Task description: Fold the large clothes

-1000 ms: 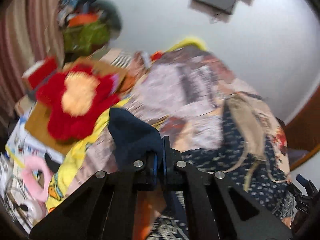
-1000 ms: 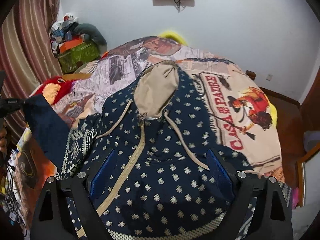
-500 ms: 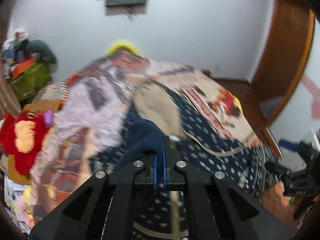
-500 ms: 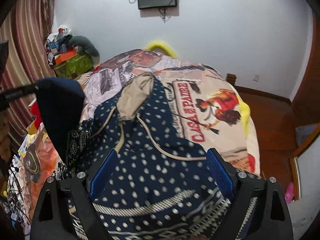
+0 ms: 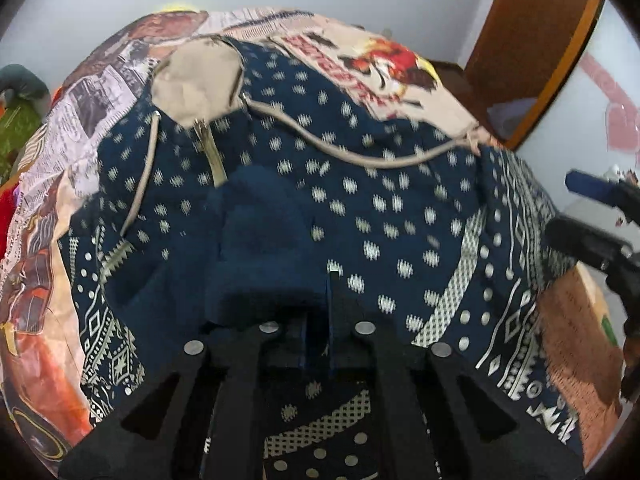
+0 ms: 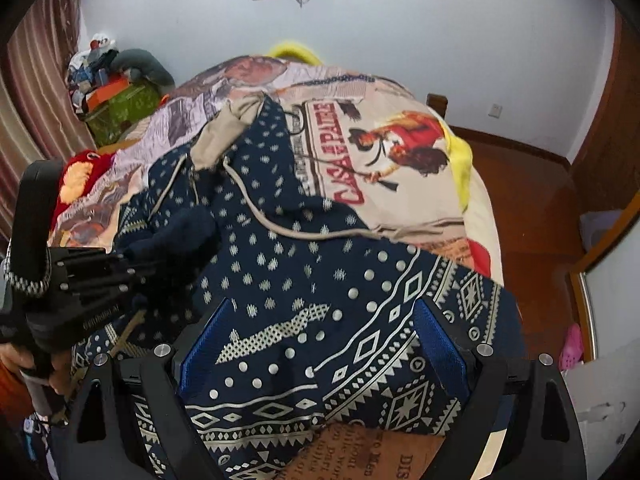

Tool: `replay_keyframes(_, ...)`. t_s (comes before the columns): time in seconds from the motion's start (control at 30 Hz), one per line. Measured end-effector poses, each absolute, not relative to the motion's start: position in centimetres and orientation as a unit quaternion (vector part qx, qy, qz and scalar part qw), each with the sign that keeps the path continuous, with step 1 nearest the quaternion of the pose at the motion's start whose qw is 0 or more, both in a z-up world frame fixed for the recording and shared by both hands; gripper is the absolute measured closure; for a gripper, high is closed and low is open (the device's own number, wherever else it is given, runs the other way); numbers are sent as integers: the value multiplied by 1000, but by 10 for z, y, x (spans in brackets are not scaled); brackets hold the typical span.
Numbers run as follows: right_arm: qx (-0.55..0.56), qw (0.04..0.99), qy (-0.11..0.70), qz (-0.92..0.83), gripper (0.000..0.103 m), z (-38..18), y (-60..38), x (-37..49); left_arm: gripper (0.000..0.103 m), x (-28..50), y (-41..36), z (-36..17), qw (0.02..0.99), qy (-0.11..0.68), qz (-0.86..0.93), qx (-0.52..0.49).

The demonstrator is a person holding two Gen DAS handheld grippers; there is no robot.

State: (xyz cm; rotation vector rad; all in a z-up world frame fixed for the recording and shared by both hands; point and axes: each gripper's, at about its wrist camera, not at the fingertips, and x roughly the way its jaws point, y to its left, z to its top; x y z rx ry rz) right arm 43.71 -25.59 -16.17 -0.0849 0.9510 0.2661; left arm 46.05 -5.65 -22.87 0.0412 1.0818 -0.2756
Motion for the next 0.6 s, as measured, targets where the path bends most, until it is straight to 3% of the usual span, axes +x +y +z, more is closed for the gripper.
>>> replay_keyframes(0.1,-41,878,456,138,13,-161,-247,437,78,455,-52,-229,841,523,-137,22)
replay_keyframes(0.17,-46,879,452,144,13,-158,-239,436,56,450,-45,-223,840,524,-138,20)
replay_keyframes(0.23,-50,881,446,152,13,-153,-229,436,50,440,-32,-212,844,517,-143,12)
replay_keyframes(0.43,-66,880,433,182,13,-143,-192,436,41,412,36,-188,865,494,-95,6)
replay_keyframes(0.6,-87,871,436,208,13,-148,-151,436,41,398,109,-200,864,503,-24,5)
